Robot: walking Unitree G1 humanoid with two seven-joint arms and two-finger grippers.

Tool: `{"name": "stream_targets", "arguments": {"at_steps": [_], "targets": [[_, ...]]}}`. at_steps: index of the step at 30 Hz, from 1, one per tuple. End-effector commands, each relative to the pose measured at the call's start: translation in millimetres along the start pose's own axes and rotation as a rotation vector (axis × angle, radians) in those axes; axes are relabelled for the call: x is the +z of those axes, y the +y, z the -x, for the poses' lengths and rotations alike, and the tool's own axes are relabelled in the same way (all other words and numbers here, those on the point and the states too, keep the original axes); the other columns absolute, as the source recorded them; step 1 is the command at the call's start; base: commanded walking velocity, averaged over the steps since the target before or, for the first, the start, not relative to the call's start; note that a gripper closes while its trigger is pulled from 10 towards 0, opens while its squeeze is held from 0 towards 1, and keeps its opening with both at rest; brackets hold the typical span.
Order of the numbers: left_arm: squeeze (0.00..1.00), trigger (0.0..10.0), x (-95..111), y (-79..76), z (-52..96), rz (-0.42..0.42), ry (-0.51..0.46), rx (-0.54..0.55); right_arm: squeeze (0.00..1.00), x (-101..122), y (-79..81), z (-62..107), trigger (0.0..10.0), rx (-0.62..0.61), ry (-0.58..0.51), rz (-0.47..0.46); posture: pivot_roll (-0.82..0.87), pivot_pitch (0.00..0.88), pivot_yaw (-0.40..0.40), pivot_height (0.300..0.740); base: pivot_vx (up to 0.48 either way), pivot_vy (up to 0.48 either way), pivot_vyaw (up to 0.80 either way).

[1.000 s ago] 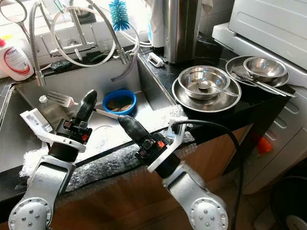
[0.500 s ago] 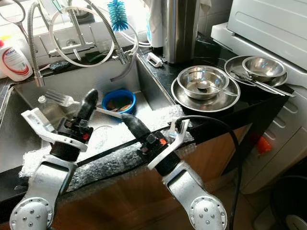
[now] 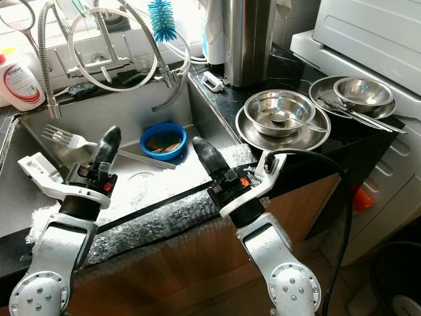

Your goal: Kitchen organization

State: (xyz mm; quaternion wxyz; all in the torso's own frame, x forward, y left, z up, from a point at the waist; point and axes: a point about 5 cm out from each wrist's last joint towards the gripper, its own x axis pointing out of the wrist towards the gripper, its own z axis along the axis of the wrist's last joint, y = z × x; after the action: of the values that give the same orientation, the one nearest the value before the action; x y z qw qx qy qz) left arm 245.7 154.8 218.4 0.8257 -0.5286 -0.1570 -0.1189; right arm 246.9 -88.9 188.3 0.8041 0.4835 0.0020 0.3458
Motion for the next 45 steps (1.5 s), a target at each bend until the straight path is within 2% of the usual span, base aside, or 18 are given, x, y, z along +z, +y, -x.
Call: {"name": "stream_targets", "arguments": {"at_steps": [1, 2, 3, 4, 5, 6, 8, 9, 10, 11, 14, 16, 17, 18, 29, 33, 38, 45], "targets": [[0.00, 0.0, 13, -1.0, -6.3, -0.040, -0.099, 0.030, 0.00, 3, 5.5, -2.7, 10.0, 0.000, 0.011, 0.099, -0.15, 0.067, 0.099, 0.740, 0.000, 0.000, 0.00], [0.00, 0.7, 24, -4.1, -12.2, -0.138, -0.148, 0.031, 0.00, 9, 6.7, -3.5, 10.0, -0.028, 0.013, 0.232, -0.15, 0.067, 0.099, 0.740, 0.000, 0.000, 0.00], [0.00, 2.6, 31, -7.1, -15.8, -0.229, -0.177, 0.024, 0.00, 15, 7.3, -6.7, 10.0, -0.088, 0.011, 0.377, -0.15, 0.068, 0.103, 0.740, 0.000, 0.000, 0.00], [0.00, 2.6, 32, -7.6, -16.6, -0.246, -0.182, 0.022, 0.00, 17, 7.3, -7.6, 10.0, -0.103, 0.010, 0.407, -0.15, 0.068, 0.103, 0.740, 0.000, 0.000, 0.00], [0.00, 10.0, 34, -8.2, -17.8, -0.313, -0.178, 0.026, 0.00, 21, 10.1, -9.8, 10.0, -0.121, 0.013, 0.506, -0.16, 0.069, 0.105, 0.740, 0.000, 0.000, 0.00], [0.00, 10.0, 35, -9.8, -19.3, -0.432, -0.169, 0.023, 0.00, 28, 20.2, -13.4, 10.0, -0.118, 0.003, 0.671, -0.16, 0.070, 0.107, 0.740, 0.000, 0.000, 0.00], [0.00, 10.0, 37, -10.6, -20.4, -0.527, -0.170, 0.023, 0.00, 33, 30.0, -14.9, 10.0, -0.101, -0.017, 0.779, -0.16, 0.071, 0.109, 0.740, 0.000, 0.000, 0.00], [0.00, 10.0, 38, -5.7, -22.1, -0.686, -0.166, 0.052, 0.00, 36, 34.0, -12.7, 10.0, -0.105, -0.042, 0.853, -0.16, 0.068, 0.109, 0.740, 0.000, 0.000, 0.00], [0.00, 10.0, 38, -2.7, -22.9, -0.749, -0.165, 0.068, 0.00, 36, 34.3, -11.6, 10.0, -0.112, -0.054, 0.871, -0.16, 0.068, 0.109, 0.740, 0.000, 0.000, 0.00], [0.00, 10.0, 35, 2.6, -23.7, -0.908, -0.147, 0.066, 0.00, 37, 28.9, -5.7, 10.0, -0.160, -0.076, 0.937, -0.16, 0.068, 0.109, 0.740, 0.000, 0.000, 0.00], [0.00, 10.0, 28, 14.6, -21.6, -1.054, -0.085, 0.077, 0.00, 37, 16.9, 3.4, 10.0, -0.241, -0.082, 1.030, -0.16, 0.066, 0.113, 0.740, 0.000, 0.000, 0.00], [0.00, 10.0, 26, 18.4, -20.8, -1.088, -0.068, 0.080, 0.00, 38, 14.2, 5.1, 10.0, -0.261, -0.082, 1.039, -0.16, 0.066, 0.116, 0.740, 0.000, 0.000, 0.00], [0.00, 10.0, 21, 29.1, -16.6, -1.167, -0.032, 0.091, 0.00, 40, 8.9, 10.4, 10.0, -0.312, -0.099, 1.060, -0.16, 0.067, 0.117, 0.740, 0.000, 0.000, 0.00], [0.00, 10.0, 20, 42.2, -10.7, -1.196, -0.014, 0.129, 0.00, 42, 4.0, 16.3, 10.0, -0.353, -0.110, 1.090, -0.17, 0.068, 0.118, 0.740, 0.000, 0.000, 0.00], [0.00, 10.0, 35, 69.3, 0.0, -1.259, -0.017, 0.248, 0.00, 36, -14.4, 32.7, 10.0, -0.413, -0.101, 1.126, -0.16, 0.068, 0.115, 0.740, 0.000, 0.000, 0.00], [0.00, 10.0, 37, 77.6, 3.1, -1.210, -0.035, 0.293, 0.00, 34, -21.1, 34.8, 10.0, -0.436, -0.098, 1.123, -0.16, 0.067, 0.114, 0.740, 0.000, 0.000, 0.00], [0.00, 10.0, 36, 93.1, 5.8, -1.099, -0.017, 0.393, 0.00, 31, -27.0, 35.4, 10.0, -0.446, -0.088, 1.118, -0.16, 0.050, 0.113, 0.740, 0.000, 0.000, 0.00], [0.00, 10.0, 32, 102.8, 10.0, -1.086, 0.023, 0.421, 0.00, 29, -29.4, 33.9, 10.0, -0.455, -0.097, 1.105, -0.17, 0.038, 0.117, 0.740, 0.000, 0.000, 0.00]]}}
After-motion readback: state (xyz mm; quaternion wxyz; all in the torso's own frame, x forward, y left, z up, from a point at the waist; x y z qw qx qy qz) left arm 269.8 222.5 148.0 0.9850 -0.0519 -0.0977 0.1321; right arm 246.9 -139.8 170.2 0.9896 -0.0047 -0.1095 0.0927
